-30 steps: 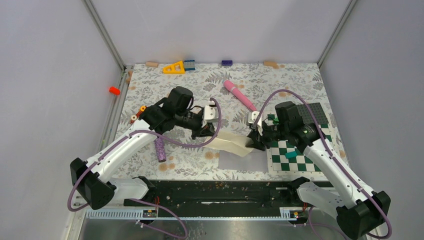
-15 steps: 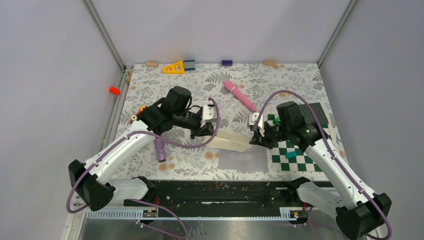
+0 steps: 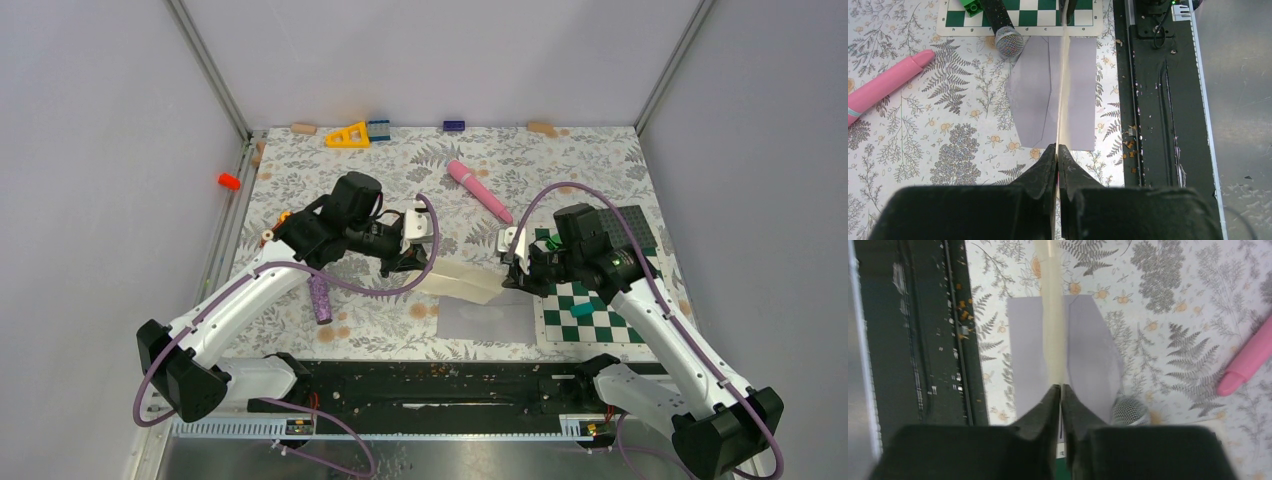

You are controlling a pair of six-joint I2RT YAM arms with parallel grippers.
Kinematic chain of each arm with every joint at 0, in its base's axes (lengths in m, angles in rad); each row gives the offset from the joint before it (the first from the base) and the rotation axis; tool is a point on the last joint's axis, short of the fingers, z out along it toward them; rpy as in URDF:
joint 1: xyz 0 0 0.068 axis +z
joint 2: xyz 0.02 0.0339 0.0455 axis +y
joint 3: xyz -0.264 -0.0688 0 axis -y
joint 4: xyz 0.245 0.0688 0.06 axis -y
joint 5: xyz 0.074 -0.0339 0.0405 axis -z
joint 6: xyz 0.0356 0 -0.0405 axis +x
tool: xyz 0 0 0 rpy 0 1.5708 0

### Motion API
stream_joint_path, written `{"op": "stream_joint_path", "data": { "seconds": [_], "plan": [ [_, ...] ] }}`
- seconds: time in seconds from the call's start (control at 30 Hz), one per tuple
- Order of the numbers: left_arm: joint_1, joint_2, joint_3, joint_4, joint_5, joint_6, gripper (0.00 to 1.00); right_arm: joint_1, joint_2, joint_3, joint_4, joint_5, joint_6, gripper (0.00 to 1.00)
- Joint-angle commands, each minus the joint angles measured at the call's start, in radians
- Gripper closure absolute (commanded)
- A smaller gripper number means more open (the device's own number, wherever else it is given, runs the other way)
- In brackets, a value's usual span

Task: Place the letter into the envelope and seal it
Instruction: Fold the letter.

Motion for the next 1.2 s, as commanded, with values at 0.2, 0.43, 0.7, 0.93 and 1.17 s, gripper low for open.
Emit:
{"op": "stream_joint_path", "data": {
  "seconds": [0.2,0.43,0.7,0.93,1.17],
  "plan": [
    [0.005,-0.033,0.013,0.018,0.005,0.024,1.0,-0.005,-0.006,0.042,-0.049,0.006,-0.033,0.28],
    [0.004,-0.008,0.017,0.007,0.042,0.028,1.0,-0.004,-0.019,0.048,0.032,-0.115,0.059,0.02],
    [-0.011,0.025,0.027,-0.003,0.057,0.028,1.0,-0.004,0.002,0.017,0.189,-0.148,0.188,0.11],
    [-0.022,0.035,0.032,-0.004,0.056,0.027,1.0,0.009,0.031,0.023,0.152,-0.208,0.18,0.33],
    [-0.029,0.035,0.032,-0.004,0.065,0.021,1.0,0.038,0.076,0.036,0.128,-0.202,0.17,0.41]
  ]
}}
